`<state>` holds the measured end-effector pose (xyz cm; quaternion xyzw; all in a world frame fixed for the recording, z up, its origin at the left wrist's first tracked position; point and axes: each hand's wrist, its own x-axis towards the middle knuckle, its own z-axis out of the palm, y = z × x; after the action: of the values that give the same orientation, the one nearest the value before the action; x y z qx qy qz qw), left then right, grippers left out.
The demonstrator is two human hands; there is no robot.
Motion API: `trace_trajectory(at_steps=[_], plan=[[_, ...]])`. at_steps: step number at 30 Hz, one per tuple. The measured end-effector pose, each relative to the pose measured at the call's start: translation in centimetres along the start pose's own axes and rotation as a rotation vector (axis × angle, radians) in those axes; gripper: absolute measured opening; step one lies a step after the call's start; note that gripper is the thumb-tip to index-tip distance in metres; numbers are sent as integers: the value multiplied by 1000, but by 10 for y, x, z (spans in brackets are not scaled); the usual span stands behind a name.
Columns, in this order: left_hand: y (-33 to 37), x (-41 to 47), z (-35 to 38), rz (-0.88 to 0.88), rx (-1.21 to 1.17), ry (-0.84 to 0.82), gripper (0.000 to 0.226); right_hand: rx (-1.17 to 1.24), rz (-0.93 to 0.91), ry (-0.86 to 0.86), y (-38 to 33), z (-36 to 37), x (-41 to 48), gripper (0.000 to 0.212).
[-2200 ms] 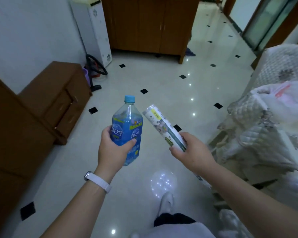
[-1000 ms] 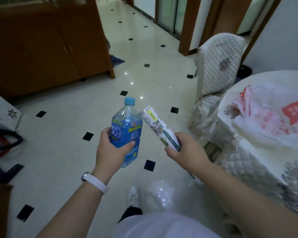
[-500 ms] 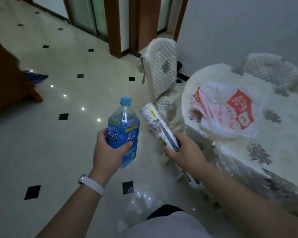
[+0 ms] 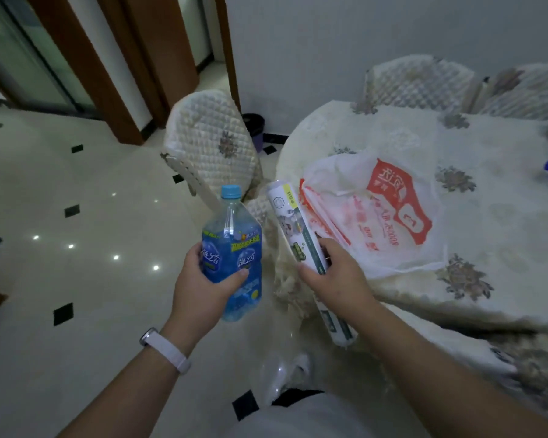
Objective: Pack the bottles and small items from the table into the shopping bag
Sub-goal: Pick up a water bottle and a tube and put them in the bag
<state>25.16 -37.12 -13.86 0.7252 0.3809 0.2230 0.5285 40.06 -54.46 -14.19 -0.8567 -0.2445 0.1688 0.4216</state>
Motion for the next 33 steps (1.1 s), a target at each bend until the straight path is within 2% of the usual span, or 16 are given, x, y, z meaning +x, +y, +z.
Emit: trace_trajectory(at_steps=[7, 12, 21, 29, 33], plan=[[50, 95, 82, 100, 62, -168, 61, 69, 45, 207, 7, -68, 82, 29], [76, 138, 139, 161, 67, -309, 76, 144, 156, 381, 26, -111, 101, 31], [99, 207, 221, 252, 83, -583, 70, 235, 386, 560, 65, -114, 110, 37], [83, 252, 272, 223, 31, -904, 67, 103, 604, 655, 74, -95, 137, 32], [61, 275, 284, 171, 2, -970, 66, -124, 682, 642, 70, -90, 160, 26]])
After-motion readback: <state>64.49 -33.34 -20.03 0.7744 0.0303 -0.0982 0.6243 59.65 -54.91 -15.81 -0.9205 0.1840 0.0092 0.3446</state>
